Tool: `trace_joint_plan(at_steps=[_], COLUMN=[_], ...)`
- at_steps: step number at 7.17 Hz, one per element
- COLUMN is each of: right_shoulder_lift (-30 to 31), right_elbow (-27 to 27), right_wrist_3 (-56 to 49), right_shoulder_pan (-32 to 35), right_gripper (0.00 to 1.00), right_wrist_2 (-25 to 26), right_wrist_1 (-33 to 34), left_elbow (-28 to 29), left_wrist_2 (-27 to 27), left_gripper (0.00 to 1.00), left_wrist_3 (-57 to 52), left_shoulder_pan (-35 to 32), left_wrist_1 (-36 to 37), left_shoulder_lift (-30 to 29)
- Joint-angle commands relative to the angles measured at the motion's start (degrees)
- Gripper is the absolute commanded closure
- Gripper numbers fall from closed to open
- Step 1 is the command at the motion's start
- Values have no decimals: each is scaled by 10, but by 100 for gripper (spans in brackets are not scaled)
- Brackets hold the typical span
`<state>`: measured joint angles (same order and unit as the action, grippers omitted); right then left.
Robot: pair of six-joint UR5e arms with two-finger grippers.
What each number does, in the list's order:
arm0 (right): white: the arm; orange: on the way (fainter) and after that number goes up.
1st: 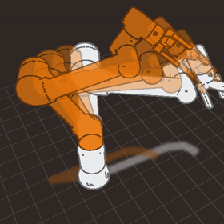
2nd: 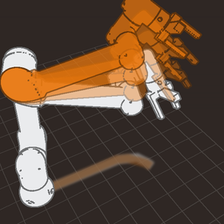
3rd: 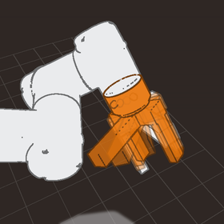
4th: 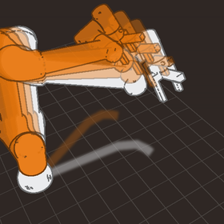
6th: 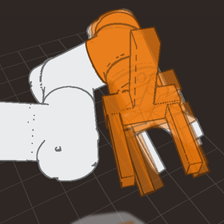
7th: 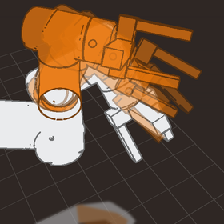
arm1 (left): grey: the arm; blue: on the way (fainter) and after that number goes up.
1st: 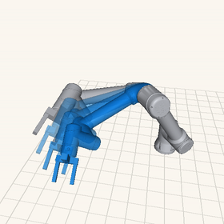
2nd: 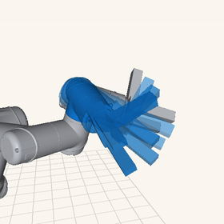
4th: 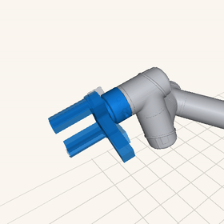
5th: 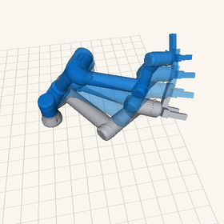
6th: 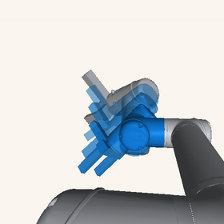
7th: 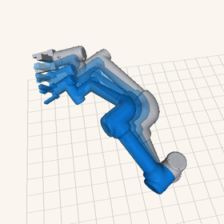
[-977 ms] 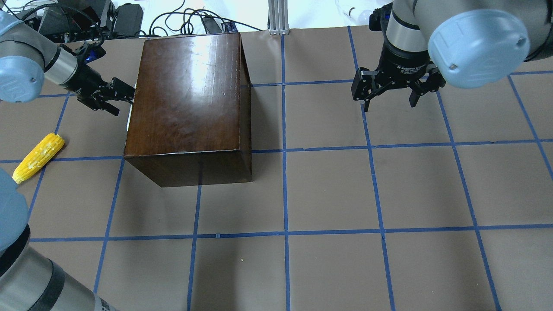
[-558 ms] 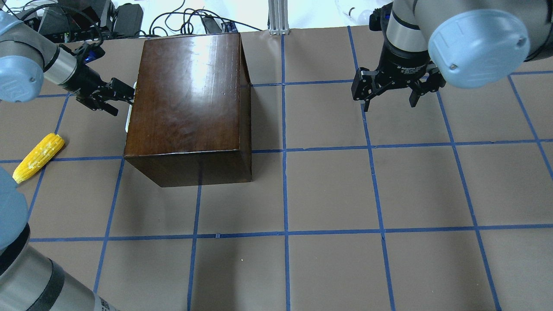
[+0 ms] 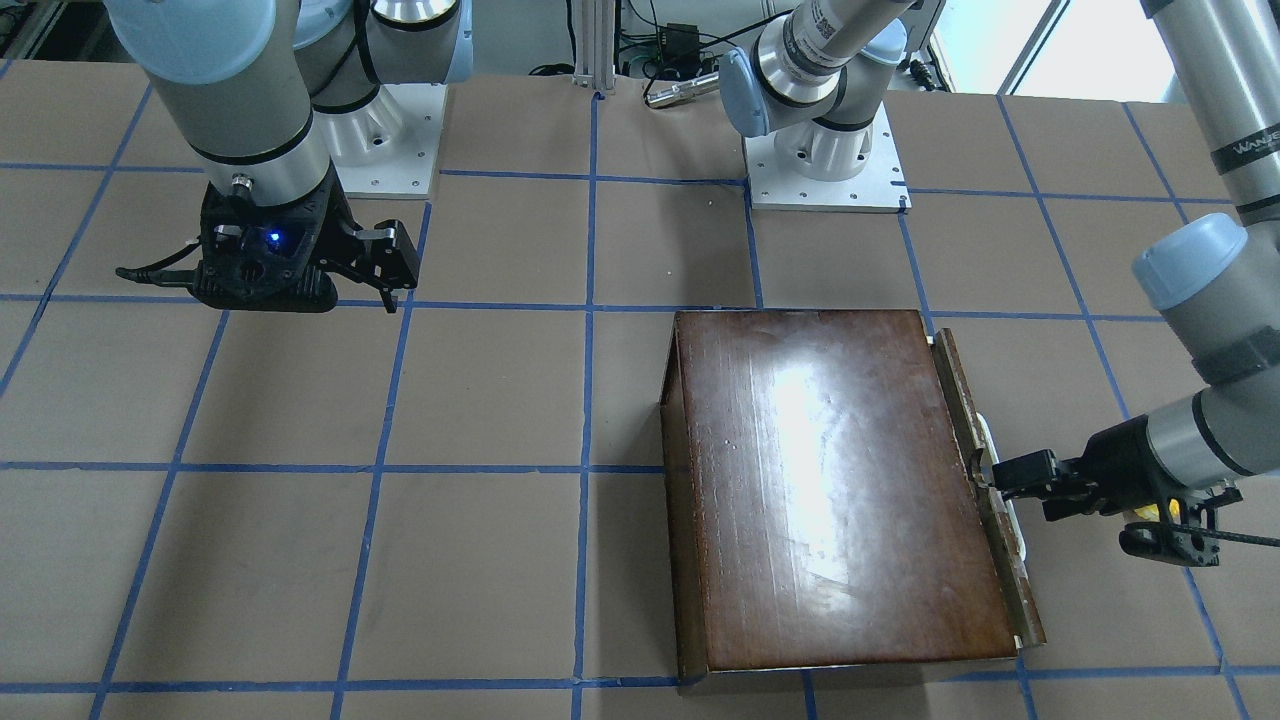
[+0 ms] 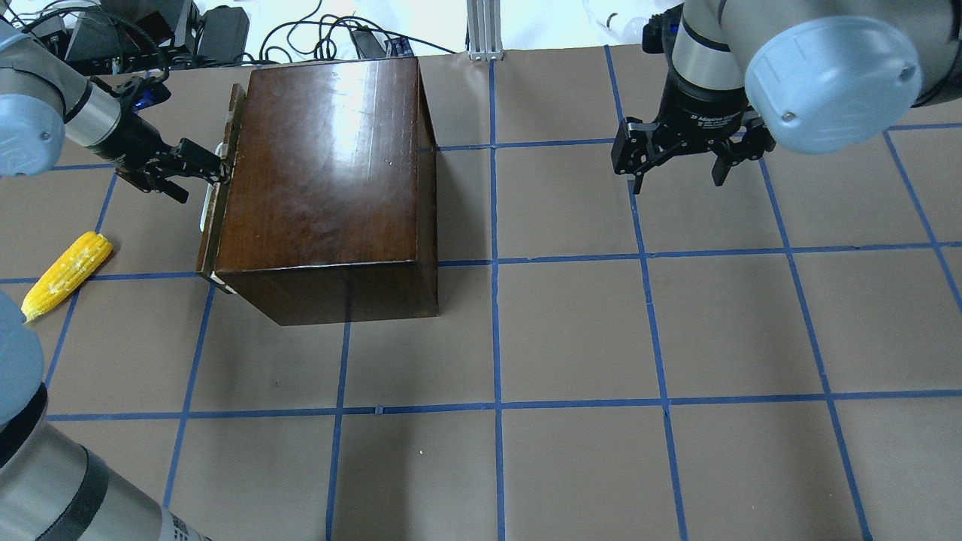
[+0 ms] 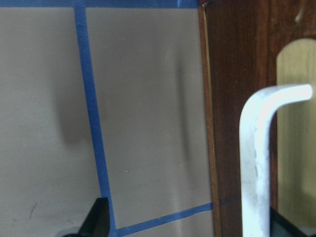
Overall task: Open drawer and put corn inside
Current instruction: 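Pull the drawer open with the left gripper, away from the cabinet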
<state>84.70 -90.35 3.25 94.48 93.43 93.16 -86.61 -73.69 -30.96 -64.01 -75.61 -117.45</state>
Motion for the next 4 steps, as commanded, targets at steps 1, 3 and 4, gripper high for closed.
trace_joint_plan(at_steps=[1,3,4], right_shoulder_lift=[0,0,-1], right_elbow=[0,0,0], right_wrist_3=[0,0,0], right_shoulder_pan=[0,0,0], right_gripper=[0,0,0], right_wrist_2=[0,0,0], right_wrist_1=[-1,-1,0], left_elbow=[2,5,11], left_wrist_2=[1,-1,-5], left_gripper=[0,0,0], left_wrist_3=[-11,-14,-26], left_shoulder_pan=[14,23,27], left_wrist_1=[-3,-7,-8], left_shoulder_lift=[-2,-2,-2])
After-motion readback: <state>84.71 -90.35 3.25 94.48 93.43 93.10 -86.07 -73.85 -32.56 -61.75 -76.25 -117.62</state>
